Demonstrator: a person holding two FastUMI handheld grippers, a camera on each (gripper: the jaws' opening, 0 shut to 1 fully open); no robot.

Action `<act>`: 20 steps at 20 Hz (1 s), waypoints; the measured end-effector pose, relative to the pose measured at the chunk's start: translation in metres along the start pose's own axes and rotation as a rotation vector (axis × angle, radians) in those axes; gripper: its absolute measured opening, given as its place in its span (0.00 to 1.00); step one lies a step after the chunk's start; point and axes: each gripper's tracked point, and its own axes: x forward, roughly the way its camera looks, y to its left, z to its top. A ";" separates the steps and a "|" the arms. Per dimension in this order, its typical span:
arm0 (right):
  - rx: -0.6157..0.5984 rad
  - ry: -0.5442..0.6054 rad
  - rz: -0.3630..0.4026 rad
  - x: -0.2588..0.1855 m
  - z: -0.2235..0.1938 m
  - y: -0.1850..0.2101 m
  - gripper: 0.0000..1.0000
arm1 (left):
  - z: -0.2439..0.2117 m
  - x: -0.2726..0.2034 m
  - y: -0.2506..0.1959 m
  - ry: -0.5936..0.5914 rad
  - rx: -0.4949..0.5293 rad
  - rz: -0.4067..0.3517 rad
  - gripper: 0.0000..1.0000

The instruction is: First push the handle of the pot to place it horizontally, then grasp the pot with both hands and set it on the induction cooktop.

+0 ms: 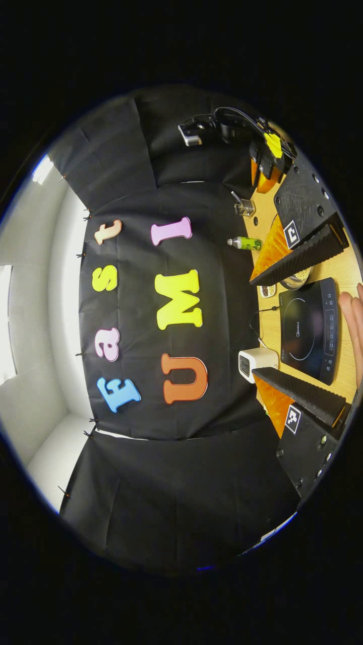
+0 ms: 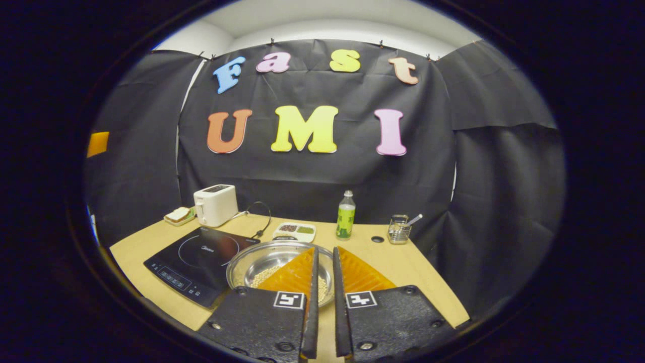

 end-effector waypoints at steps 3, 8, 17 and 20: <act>-0.008 0.069 0.055 0.006 -0.033 0.024 0.01 | -0.001 -0.002 0.001 -0.001 -0.016 -0.001 0.96; -0.042 0.181 0.152 0.007 -0.090 0.068 0.04 | -0.007 0.000 0.001 0.009 -0.016 -0.002 0.96; -0.028 0.273 0.178 0.008 -0.136 0.088 0.04 | -0.015 -0.002 0.012 0.020 -0.042 0.014 0.96; -0.019 0.306 0.170 0.010 -0.144 0.083 0.04 | -0.018 0.000 0.017 0.024 -0.060 0.028 0.96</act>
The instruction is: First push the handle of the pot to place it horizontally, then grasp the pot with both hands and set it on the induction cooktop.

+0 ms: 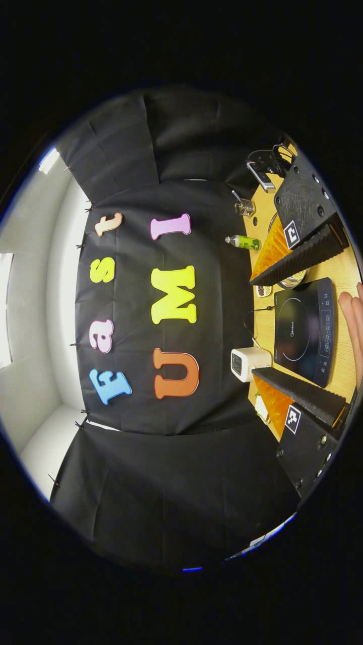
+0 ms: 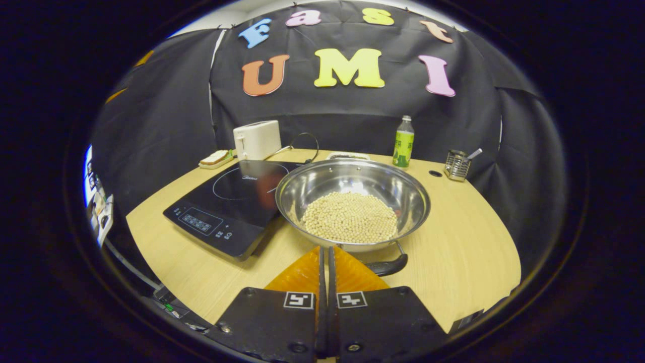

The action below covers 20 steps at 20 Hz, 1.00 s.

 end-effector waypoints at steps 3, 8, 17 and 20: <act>0.030 0.011 0.034 0.001 -0.003 0.000 0.04 | 0.001 0.004 0.001 -0.008 -0.012 0.018 0.96; 0.068 0.041 0.078 0.002 -0.007 -0.005 0.04 | 0.004 0.011 -0.007 -0.010 -0.008 0.015 0.96; 0.086 0.060 0.091 0.000 -0.014 -0.038 0.04 | 0.002 0.027 -0.033 -0.002 -0.016 -0.051 0.96; 0.050 0.066 0.082 0.002 -0.013 -0.053 0.04 | 0.000 0.039 -0.034 -0.001 -0.005 -0.034 0.96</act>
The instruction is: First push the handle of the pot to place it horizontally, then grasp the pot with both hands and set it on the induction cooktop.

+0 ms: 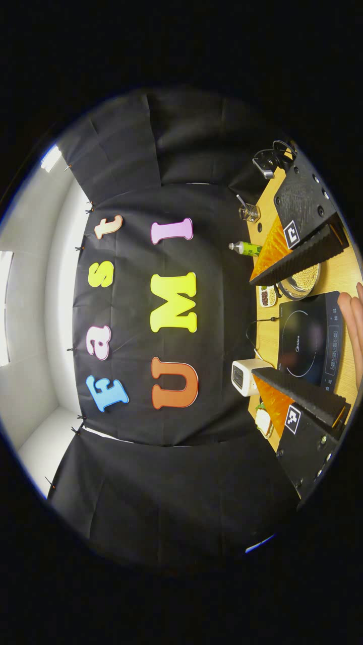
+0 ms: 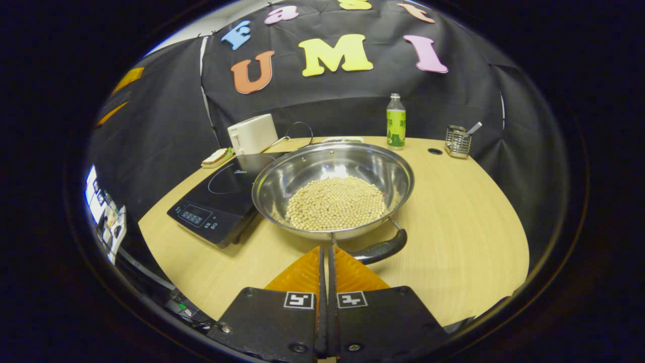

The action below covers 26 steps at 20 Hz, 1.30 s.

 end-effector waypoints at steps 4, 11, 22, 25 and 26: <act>-0.038 0.006 -0.021 0.004 0.004 -0.021 0.04 | 0.002 0.013 0.000 -0.016 0.025 0.026 0.96; -0.124 0.021 -0.039 0.018 0.015 -0.057 0.04 | -0.008 0.040 -0.013 0.011 0.027 0.000 0.96; -0.166 0.031 -0.124 0.043 0.041 -0.111 0.04 | -0.039 0.080 -0.022 0.076 0.017 -0.038 0.96; -0.149 0.029 -0.137 0.048 0.045 -0.119 0.01 | -0.045 0.085 -0.016 0.088 0.003 -0.031 0.96; -0.141 0.030 -0.144 0.049 0.046 -0.122 0.01 | -0.047 0.086 -0.015 0.092 -0.002 -0.029 0.96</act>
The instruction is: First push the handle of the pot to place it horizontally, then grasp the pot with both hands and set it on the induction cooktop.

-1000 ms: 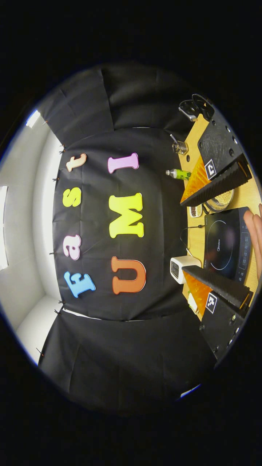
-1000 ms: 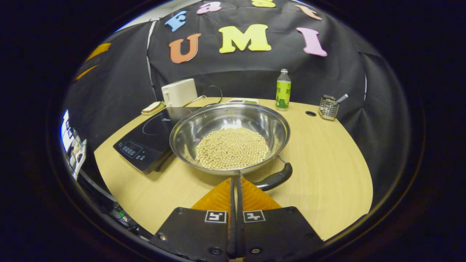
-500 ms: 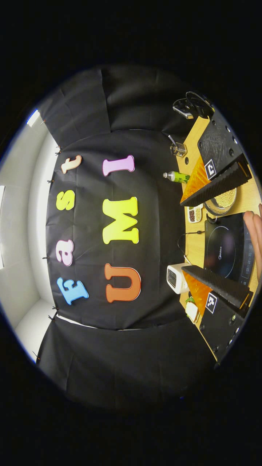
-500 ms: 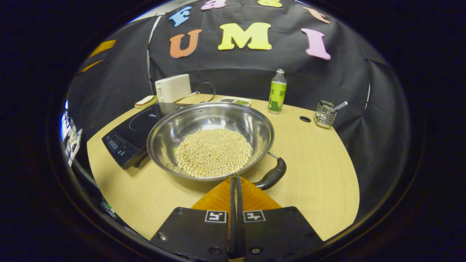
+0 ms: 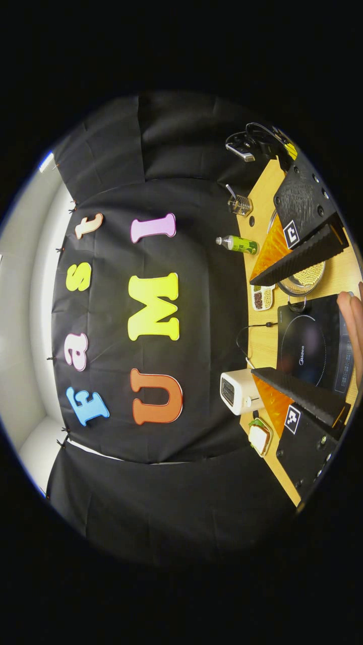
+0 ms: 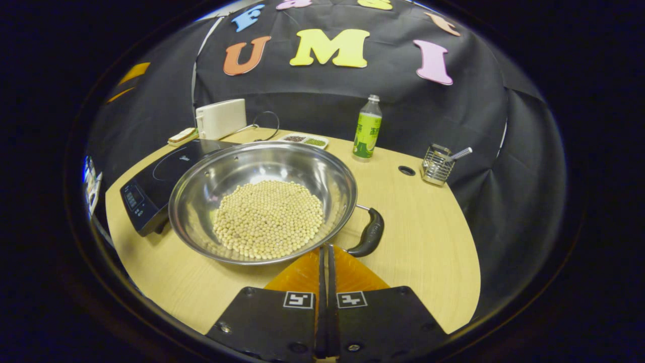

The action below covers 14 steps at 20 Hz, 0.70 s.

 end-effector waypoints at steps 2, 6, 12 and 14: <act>-0.002 0.004 -0.014 0.003 0.000 -0.003 0.01 | -0.005 0.002 0.002 0.009 -0.008 0.002 0.96; -0.003 0.014 -0.028 0.010 0.000 -0.006 0.04 | -0.014 0.007 0.008 0.030 -0.028 0.012 0.96; 0.024 0.038 -0.017 0.019 0.000 -0.009 0.04 | -0.022 0.016 0.008 0.060 -0.040 0.021 0.95; 0.034 0.035 -0.010 0.018 0.001 -0.012 0.04 | -0.029 0.019 0.003 0.080 -0.043 0.007 0.95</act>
